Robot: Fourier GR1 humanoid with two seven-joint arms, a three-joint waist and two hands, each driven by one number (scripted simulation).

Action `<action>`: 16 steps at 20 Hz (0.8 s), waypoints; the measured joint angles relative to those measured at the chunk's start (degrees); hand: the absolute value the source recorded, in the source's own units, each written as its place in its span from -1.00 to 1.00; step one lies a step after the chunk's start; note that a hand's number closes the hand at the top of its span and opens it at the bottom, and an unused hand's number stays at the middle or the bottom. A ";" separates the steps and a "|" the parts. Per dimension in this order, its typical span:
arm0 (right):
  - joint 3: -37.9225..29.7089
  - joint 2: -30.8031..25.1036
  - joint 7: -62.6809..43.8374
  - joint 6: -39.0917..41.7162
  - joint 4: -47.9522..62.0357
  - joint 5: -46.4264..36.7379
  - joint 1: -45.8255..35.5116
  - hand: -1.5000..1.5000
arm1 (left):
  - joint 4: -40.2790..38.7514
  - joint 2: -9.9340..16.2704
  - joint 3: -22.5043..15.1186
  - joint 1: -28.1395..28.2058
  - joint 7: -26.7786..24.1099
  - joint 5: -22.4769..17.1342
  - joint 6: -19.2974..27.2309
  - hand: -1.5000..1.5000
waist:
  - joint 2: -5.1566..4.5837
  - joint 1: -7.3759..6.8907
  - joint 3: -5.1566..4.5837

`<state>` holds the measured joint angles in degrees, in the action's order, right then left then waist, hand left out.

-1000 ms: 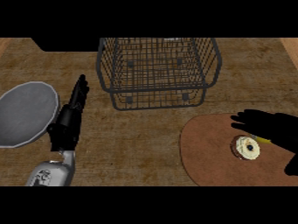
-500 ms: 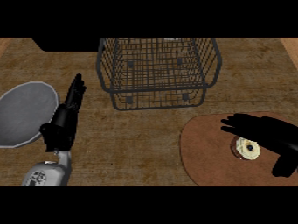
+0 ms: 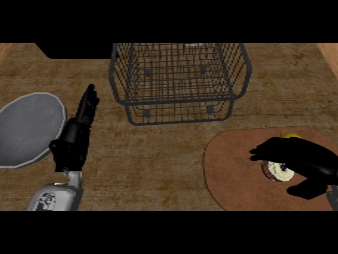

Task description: Pick the cupcake from the cutting board and place it in the tiered basket

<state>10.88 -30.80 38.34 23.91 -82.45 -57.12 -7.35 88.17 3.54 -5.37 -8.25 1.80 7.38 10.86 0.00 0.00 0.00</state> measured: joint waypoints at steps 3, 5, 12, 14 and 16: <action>-0.21 1.69 1.10 -3.80 0.82 -1.47 0.32 1.00 | 1.65 -0.76 -0.90 0.97 1.05 0.86 0.49 0.00 | 0.08 0.00 -0.13; -0.37 2.17 2.58 -7.09 1.84 -2.72 -0.24 1.00 | 2.13 -0.72 -0.91 1.07 1.16 1.09 0.47 0.00 | 0.14 -0.04 -0.26; 2.34 9.81 -12.53 -6.57 -0.97 -11.57 -1.75 1.00 | 1.31 -0.76 -0.62 0.73 0.74 1.30 0.12 0.00 | 0.70 0.00 -1.14; 3.06 12.50 -20.66 -4.10 -1.50 -15.26 -1.98 1.00 | 1.27 -0.67 -0.56 0.49 0.93 1.37 0.13 0.00 | 0.90 -0.01 -1.54; 3.93 15.59 -28.80 -1.69 -2.08 -19.03 -2.10 1.00 | 1.26 -0.64 -0.49 0.46 1.01 1.39 0.19 0.00 | 1.07 -0.08 -1.77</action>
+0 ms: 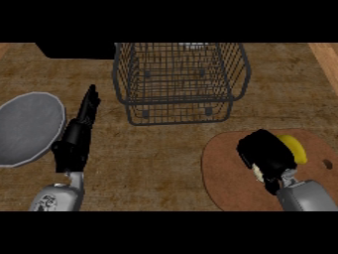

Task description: Pick the cupcake from the cutting board and place it in the tiered basket

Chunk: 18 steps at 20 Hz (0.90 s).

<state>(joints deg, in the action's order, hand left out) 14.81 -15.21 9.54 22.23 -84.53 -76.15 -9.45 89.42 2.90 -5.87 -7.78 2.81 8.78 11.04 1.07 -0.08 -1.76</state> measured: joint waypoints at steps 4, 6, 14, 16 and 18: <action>2.67 7.84 -16.44 3.76 -1.38 -5.97 -1.58 1.00 | -0.31 -0.01 0.05 -0.41 0.17 -0.09 -0.15 0.00 | -0.11 -0.45 0.35; 4.70 10.60 -24.56 4.72 -2.18 -6.97 -3.13 1.00 | -0.54 -0.27 -0.28 -0.62 0.30 -0.06 -0.24 0.00 | -0.31 -1.08 0.80; 14.68 14.52 -56.33 7.18 -7.88 -3.64 -12.85 1.00 | -1.20 -0.89 -1.43 -1.67 0.57 0.10 -0.90 0.00 | -0.62 -2.96 1.53; 16.29 14.60 -61.25 7.21 -9.61 -1.67 -17.02 1.00 | -1.60 -1.25 -1.64 -1.82 0.19 0.27 -0.72 0.00 | -0.65 -3.24 1.55; 17.29 14.52 -64.56 7.46 -11.68 0.55 -20.91 1.00 | -1.58 -1.15 -1.50 -1.90 0.36 -0.03 -1.03 0.00 | -0.55 -3.41 1.55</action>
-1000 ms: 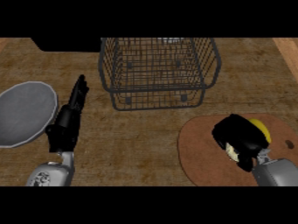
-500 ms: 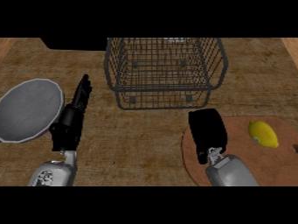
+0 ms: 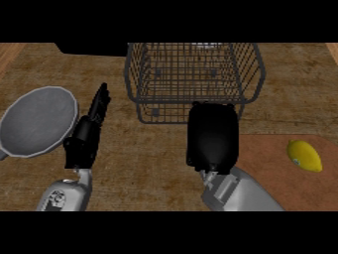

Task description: Pick the cupcake from the cutting board and place it in the tiered basket

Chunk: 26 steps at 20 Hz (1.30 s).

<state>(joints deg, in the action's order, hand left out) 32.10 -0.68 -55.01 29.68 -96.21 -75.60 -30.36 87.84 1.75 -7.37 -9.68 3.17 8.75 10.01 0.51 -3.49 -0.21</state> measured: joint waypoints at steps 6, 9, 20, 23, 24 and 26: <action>-1.03 -0.32 -6.02 0.40 -2.29 7.25 -11.74 1.00 | -0.95 0.23 0.42 -0.95 -0.13 0.25 0.04 0.00 | 0.11 0.16 -0.05; -3.20 -0.40 -8.06 0.72 -1.67 10.72 -17.20 1.00 | -1.57 0.13 0.83 -1.29 -0.39 0.21 0.28 0.00 | 0.09 0.42 -0.06; -10.71 -0.23 -13.55 -6.35 11.65 22.47 -35.32 1.00 | -2.14 0.05 1.13 -1.64 -1.26 -0.34 -0.32 0.00 | -0.48 -0.13 -0.01; -12.10 -0.19 -13.12 -7.93 17.56 22.76 -39.29 1.00 | -1.91 -0.10 0.77 -1.33 -1.26 0.04 -0.13 0.00 | -0.56 0.22 0.01; -12.19 -0.20 -12.90 -8.26 19.35 22.69 -40.48 1.00 | -1.77 -0.41 0.53 -1.46 -0.95 0.29 0.17 0.00 | -0.57 0.39 0.02; -13.00 -0.19 -12.18 -8.96 23.27 22.44 -42.73 1.00 | -1.99 -0.40 0.80 -1.71 -1.15 0.25 0.25 0.00 | -0.65 0.66 0.03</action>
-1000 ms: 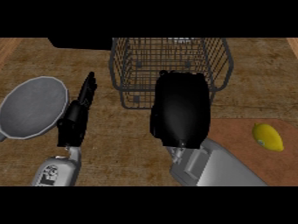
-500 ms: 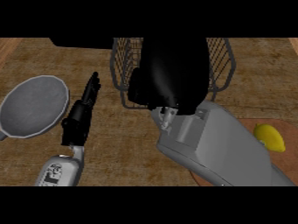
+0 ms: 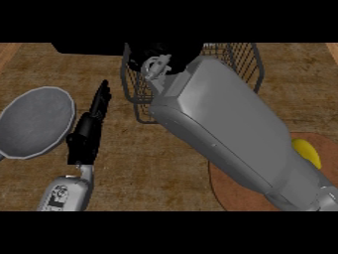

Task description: Pick the cupcake from the cutting board and place it in the tiered basket

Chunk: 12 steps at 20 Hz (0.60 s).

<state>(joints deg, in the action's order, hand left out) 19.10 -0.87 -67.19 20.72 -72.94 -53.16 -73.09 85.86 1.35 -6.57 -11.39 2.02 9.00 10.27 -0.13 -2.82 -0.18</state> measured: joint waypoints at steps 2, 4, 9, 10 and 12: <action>-1.01 0.04 0.98 -0.64 3.70 -0.55 -1.95 1.00 | 1.36 0.63 0.30 0.74 0.55 -0.33 -0.43 0.00 | 0.02 0.15 0.03; -2.17 0.09 2.11 -1.24 7.62 -1.30 -3.74 1.00 | 2.02 0.51 0.19 1.09 0.95 -0.19 -0.23 0.00 | -0.01 0.39 0.04; -3.07 0.13 4.76 -3.41 14.30 -4.15 -3.84 1.00 | 2.54 1.25 1.04 1.81 1.00 -0.30 -0.37 0.00 | -0.03 1.26 0.09; -3.52 0.19 5.29 -3.83 15.25 -4.62 -3.56 1.00 | 2.75 1.76 1.75 1.35 1.51 -0.82 -0.77 0.00 | -0.02 1.42 0.10; -5.81 0.23 5.56 -5.79 17.30 -4.87 -3.00 -1.00 | 3.20 1.67 1.72 1.23 1.88 -0.70 -0.63 0.00 | -0.08 1.49 0.12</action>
<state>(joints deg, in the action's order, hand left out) 13.29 -0.64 -61.63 14.93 -55.65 -58.04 -76.09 89.05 3.02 -4.84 -10.17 3.90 8.30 9.64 -0.21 -1.33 -0.06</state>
